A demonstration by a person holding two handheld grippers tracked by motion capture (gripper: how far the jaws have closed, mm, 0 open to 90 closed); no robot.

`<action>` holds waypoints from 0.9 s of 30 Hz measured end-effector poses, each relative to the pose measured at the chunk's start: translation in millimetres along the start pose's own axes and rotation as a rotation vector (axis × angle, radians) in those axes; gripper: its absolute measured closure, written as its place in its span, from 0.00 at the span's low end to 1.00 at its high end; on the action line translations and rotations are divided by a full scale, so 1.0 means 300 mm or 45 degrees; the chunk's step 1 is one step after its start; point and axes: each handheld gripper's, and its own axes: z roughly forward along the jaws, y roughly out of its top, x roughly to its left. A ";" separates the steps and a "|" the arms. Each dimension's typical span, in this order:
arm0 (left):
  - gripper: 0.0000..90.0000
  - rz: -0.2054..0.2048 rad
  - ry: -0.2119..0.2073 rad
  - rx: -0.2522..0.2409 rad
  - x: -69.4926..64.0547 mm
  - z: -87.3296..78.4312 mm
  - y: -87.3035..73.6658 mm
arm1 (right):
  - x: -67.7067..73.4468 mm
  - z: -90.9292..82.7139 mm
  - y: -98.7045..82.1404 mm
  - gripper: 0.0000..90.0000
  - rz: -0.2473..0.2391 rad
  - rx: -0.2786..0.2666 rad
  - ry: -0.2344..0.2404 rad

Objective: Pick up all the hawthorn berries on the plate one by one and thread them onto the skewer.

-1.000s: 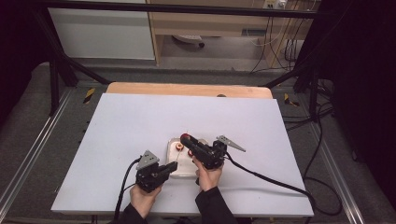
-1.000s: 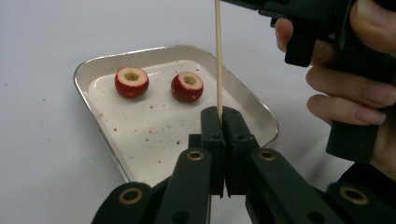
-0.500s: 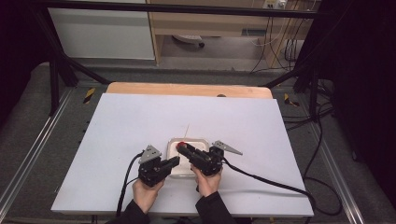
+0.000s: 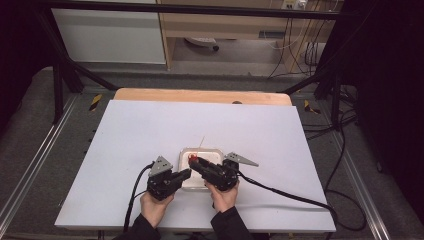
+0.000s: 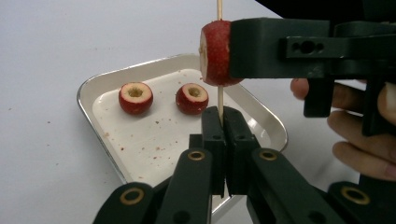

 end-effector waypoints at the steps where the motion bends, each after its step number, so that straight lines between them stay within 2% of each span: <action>1: 0.98 0.012 0.004 0.005 0.004 -0.005 0.000 | 0.002 -0.005 0.007 0.58 -0.026 0.016 -0.007; 6: 0.98 0.038 0.016 0.051 0.031 -0.030 -0.005 | -0.010 -0.045 0.052 0.43 -0.124 0.133 -0.044; 7: 0.98 0.045 0.016 0.067 0.037 -0.034 -0.005 | -0.015 -0.052 0.063 0.40 -0.139 0.172 -0.053; 10: 0.98 0.087 0.028 0.095 0.050 -0.054 -0.009 | -0.030 -0.070 0.089 0.30 -0.234 0.308 -0.103; 12: 0.98 0.114 0.034 0.116 0.058 -0.069 -0.013 | -0.039 -0.080 0.105 0.26 -0.296 0.397 -0.139; 14: 0.98 0.145 0.039 0.138 0.065 -0.083 -0.021 | -0.047 -0.085 0.121 0.21 -0.315 0.475 -0.174; 17: 0.98 0.180 0.052 0.168 0.078 -0.105 -0.034 | -0.063 -0.087 0.146 0.19 -0.347 0.577 -0.222; 20: 0.98 0.191 0.067 0.183 0.096 -0.128 -0.046 | -0.069 -0.075 0.171 0.15 -0.434 0.691 -0.301; 22: 0.98 0.185 0.067 0.181 0.109 -0.140 -0.052 | -0.071 -0.059 0.187 0.14 -0.470 0.763 -0.334; 25: 0.98 0.190 0.073 0.183 0.118 -0.151 -0.060 | -0.067 -0.025 0.208 0.16 -0.546 0.841 -0.361; 27: 0.98 0.201 0.071 0.190 0.119 -0.153 -0.064 | -0.061 0.003 0.219 0.17 -0.573 0.898 -0.373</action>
